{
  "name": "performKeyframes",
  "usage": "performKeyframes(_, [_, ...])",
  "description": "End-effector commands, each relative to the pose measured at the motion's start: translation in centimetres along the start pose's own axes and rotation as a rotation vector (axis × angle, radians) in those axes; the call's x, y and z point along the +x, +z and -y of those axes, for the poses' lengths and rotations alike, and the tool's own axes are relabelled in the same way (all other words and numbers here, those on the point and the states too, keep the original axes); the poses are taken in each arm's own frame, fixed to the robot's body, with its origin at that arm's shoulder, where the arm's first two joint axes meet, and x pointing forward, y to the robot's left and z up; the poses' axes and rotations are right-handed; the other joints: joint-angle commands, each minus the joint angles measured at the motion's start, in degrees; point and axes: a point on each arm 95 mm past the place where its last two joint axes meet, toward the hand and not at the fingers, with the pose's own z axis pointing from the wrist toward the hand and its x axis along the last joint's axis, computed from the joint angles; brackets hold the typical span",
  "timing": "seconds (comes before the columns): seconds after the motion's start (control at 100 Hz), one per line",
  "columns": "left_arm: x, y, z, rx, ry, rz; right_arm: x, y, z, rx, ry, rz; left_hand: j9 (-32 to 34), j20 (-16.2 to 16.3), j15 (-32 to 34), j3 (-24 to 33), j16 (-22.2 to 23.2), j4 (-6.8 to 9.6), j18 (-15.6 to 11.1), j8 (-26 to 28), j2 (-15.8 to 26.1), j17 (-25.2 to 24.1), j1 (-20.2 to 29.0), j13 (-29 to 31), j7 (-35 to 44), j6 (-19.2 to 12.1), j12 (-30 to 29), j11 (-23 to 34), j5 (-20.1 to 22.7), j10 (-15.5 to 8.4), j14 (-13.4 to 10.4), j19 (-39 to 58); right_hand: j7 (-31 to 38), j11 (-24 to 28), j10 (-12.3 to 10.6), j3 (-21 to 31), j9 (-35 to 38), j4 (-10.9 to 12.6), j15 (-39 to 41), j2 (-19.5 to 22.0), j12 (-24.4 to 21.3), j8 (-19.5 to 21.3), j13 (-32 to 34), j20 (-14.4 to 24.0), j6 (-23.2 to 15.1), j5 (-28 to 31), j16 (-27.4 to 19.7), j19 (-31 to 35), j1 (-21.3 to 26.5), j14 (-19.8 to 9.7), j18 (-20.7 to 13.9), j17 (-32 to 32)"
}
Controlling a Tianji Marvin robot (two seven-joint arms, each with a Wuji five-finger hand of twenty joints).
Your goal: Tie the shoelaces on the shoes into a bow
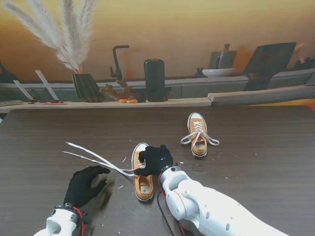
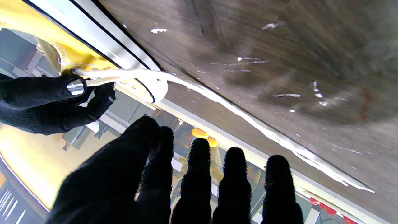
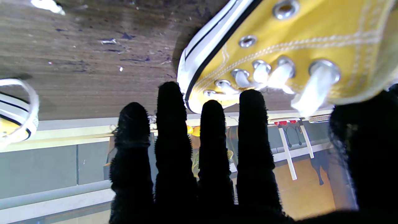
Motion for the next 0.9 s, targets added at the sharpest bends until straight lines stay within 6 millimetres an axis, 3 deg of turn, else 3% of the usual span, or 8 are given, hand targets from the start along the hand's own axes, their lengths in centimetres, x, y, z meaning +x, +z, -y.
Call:
performKeyframes(0.0, [0.28, -0.02, -0.14, -0.013, -0.004, -0.007, -0.07, -0.21, 0.51, 0.022, -0.012, 0.003, 0.1, -0.8, 0.4, 2.0, 1.3, -0.87, -1.8, 0.3, -1.6, -0.8, 1.6, 0.4, 0.5, -2.2, 1.3, 0.5, 1.7, -1.6, -1.1, 1.0, 1.5, 1.3, 0.1, 3.2, 1.8, 1.5, 0.7, -1.9, 1.2, 2.3, 2.4, 0.4, 0.4, 2.6, 0.6, 1.6, 1.4, -0.2, 1.5, 0.7])
performKeyframes(0.15, [0.36, -0.04, -0.17, -0.014, 0.007, -0.012, 0.06, -0.26, 0.73, 0.037, -0.026, -0.003, 0.1, -0.9, 0.5, 2.0, 1.3, -0.95, -1.7, 0.3, -1.5, -0.8, 1.5, 0.4, 0.6, -2.2, 1.3, 0.5, 1.7, -1.5, -1.1, 1.1, 3.0, 1.8, -0.6, 7.4, 4.5, 1.7, 1.1, -3.8, 1.4, 4.0, 4.3, 0.4, -0.1, 5.5, 0.9, 2.4, 2.6, -0.6, 1.7, 2.4])
performKeyframes(0.17, [0.35, -0.05, -0.16, -0.013, 0.007, -0.013, 0.06, -0.26, 0.76, 0.04, -0.028, -0.004, 0.1, -0.9, 0.5, 2.0, 1.3, -0.96, -1.8, 0.2, -1.4, -0.8, 1.5, 0.4, 0.5, -2.3, 1.2, 0.5, 1.6, -1.6, -1.1, 1.1, 3.3, 1.8, -0.7, 7.9, 4.9, 0.5, 1.1, -4.3, 1.5, 3.8, 4.6, 0.4, -0.4, 5.9, 1.0, 2.5, 3.1, -0.7, 1.7, 2.6])
performKeyframes(0.28, [0.36, -0.11, -0.12, -0.006, 0.004, -0.015, 0.0, -0.13, 1.01, 0.051, -0.028, -0.004, 0.2, -0.9, 0.5, 2.0, 1.4, -0.99, -1.7, 0.3, -1.4, -0.7, 1.7, 0.5, 0.7, -2.3, 1.3, 0.5, 1.8, -1.5, -1.1, 1.3, 11.9, 2.5, -1.1, 10.4, 7.5, -4.8, 1.7, -6.7, 2.2, -3.3, 6.2, 0.6, -1.9, 5.4, 1.6, 3.2, 7.0, -1.0, 1.8, 3.8])
performKeyframes(0.36, [0.35, -0.14, -0.1, -0.005, 0.004, -0.016, -0.04, 0.02, 1.13, 0.06, -0.026, -0.006, 0.2, -0.9, 0.6, 2.0, 1.4, -1.08, -1.7, 0.3, -1.3, -0.7, 1.8, 0.6, 0.8, -2.3, 1.3, 0.5, 1.8, -1.6, -1.0, 1.4, 19.1, 2.9, -1.6, 12.0, 9.8, -5.4, 2.5, -7.4, 2.7, -7.8, 7.8, 1.0, -3.7, 5.1, 2.1, 4.0, 9.4, -1.3, 1.9, 5.0])
performKeyframes(0.43, [0.34, -0.15, -0.08, -0.002, 0.003, -0.017, -0.01, 0.13, 1.19, 0.062, -0.019, -0.007, 0.2, -0.9, 0.6, 1.9, 1.4, -1.15, -1.7, 0.3, -1.2, -0.7, 1.9, 0.5, 0.7, -2.3, 1.3, 0.5, 1.8, -1.5, -1.1, 1.4, 21.4, 3.5, -2.1, 14.2, 12.1, -4.8, 3.4, -6.7, 3.0, -8.4, 9.2, 1.3, -5.0, 7.0, 2.5, 4.8, 10.4, -1.6, 2.1, 6.0])
performKeyframes(0.68, [0.27, -0.3, 0.1, 0.011, 0.0, -0.017, 0.3, 0.24, 0.9, 0.001, 0.004, -0.029, 0.2, -1.0, 0.7, 1.8, 1.4, -1.41, -1.7, 0.5, -1.0, -0.7, 2.4, 0.6, 1.0, -2.4, 1.3, 0.5, 2.1, -1.5, -1.0, 1.6, 26.3, 5.9, -3.3, 18.2, 16.0, -5.3, 6.7, -7.3, 6.3, -4.7, 11.7, 2.6, -6.0, 11.9, 4.0, 7.4, 12.7, -2.9, 1.9, 7.8])
performKeyframes(0.89, [0.23, -0.4, 0.25, 0.021, -0.004, -0.019, 0.61, -0.35, 0.51, -0.059, 0.071, -0.046, 0.3, -1.1, 0.8, 1.6, 1.5, -1.77, -1.6, 0.6, -0.9, -0.8, 2.9, 0.6, 1.3, -2.5, 1.3, 0.6, 2.2, -1.4, -1.0, 1.7, 26.9, 8.3, -3.4, 17.4, 12.1, -4.8, 9.0, -4.2, 8.6, 4.4, 9.2, 4.2, -5.9, 7.8, 4.5, 8.1, 12.9, -3.6, 0.8, 6.4])
